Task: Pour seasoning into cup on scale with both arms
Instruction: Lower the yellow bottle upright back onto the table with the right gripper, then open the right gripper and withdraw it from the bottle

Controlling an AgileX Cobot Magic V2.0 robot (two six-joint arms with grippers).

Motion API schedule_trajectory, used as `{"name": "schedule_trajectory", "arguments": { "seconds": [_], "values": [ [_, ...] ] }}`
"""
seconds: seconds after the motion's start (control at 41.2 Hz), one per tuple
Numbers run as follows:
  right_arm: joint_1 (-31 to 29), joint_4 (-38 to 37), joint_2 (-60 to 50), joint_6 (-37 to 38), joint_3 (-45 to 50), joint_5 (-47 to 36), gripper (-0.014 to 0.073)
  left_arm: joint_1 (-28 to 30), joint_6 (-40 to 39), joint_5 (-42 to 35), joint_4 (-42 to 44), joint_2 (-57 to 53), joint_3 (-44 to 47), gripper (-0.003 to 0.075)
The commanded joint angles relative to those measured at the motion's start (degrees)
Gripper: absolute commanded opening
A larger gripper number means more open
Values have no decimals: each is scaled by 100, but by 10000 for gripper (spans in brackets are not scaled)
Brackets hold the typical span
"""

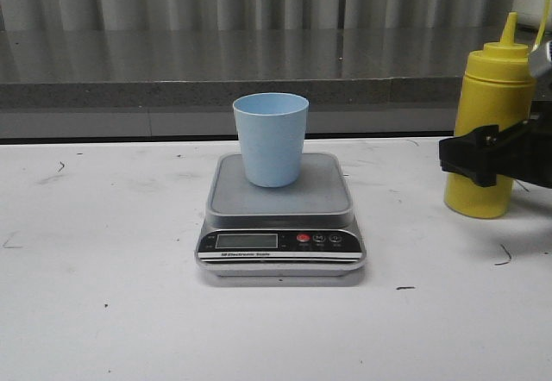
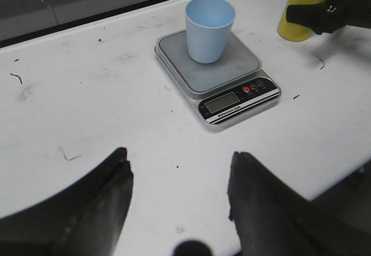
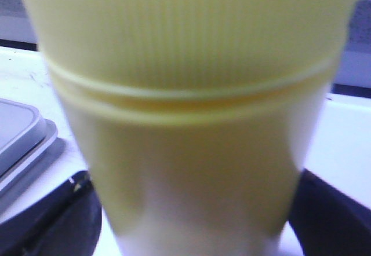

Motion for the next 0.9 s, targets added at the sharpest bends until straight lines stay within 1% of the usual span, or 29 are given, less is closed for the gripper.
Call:
{"name": "schedule_trajectory", "arguments": {
  "seconds": [0.0,0.121,0.145,0.218,0.267,0.315,0.364,0.412,0.509,0.606,0.776,0.873],
  "values": [
    [-41,317,-551,-87,255,-520,650,-37,-21,-403,15,17,-143,365],
    [-13,346,-968,-82,681,-391,650,-37,-21,-403,15,17,-143,365],
    [13,358,-1101,-77,773,-284,650,-37,-21,-403,15,17,-143,365],
    [99,398,-1486,-33,955,384,650,-37,-21,-403,15,17,-143,365],
    [192,410,-1797,190,992,1124,646,-37,-21,-403,15,17,-143,365],
    [302,410,-2131,494,970,2172,643,-37,-21,-403,15,17,-143,365],
    [422,405,-2476,784,930,3030,643,-37,-21,-403,15,17,-143,365],
    [552,400,-2771,1028,891,3657,643,-37,-21,-403,15,17,-143,365],
    [861,263,-3432,1259,791,4811,643,-37,-21,-403,15,17,-143,365],
    [1335,262,-4095,1609,595,6088,643,-37,-21,-403,15,17,-143,365],
    [2226,419,-5013,1662,-11,8611,643,-37,-21,-403,15,17,-143,365],
    [2677,602,-5461,1530,-396,9725,643,-37,-21,-403,15,17,-143,365]
  ]
}}
